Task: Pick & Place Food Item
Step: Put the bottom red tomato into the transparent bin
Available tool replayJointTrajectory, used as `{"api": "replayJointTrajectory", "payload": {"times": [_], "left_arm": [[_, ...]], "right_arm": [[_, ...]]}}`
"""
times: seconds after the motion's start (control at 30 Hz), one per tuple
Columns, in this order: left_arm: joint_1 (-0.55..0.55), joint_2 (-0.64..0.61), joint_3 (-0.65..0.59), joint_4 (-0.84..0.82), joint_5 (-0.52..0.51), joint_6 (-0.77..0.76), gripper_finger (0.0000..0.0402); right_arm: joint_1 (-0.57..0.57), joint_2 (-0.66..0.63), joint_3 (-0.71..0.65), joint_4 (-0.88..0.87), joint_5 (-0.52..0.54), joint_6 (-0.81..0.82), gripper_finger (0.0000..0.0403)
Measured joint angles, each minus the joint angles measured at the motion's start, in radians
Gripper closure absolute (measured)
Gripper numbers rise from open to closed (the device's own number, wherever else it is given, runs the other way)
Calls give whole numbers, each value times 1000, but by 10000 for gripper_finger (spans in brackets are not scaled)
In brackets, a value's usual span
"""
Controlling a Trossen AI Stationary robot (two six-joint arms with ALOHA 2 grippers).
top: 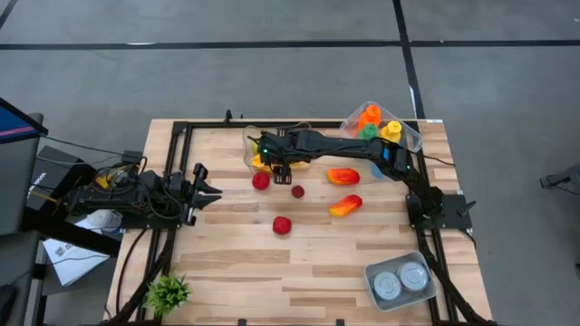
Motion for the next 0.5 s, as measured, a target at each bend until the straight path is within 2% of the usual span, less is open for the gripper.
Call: {"api": "replayJointTrajectory", "payload": {"times": [0.27,0.5], "left_arm": [[0,0,0,0,0,0,348],[0,0,0,0,0,0,348]], "right_arm": [[51,-142,0,-42,-21,-22,138],[144,-322,2,-164,-229,110,138]]}}
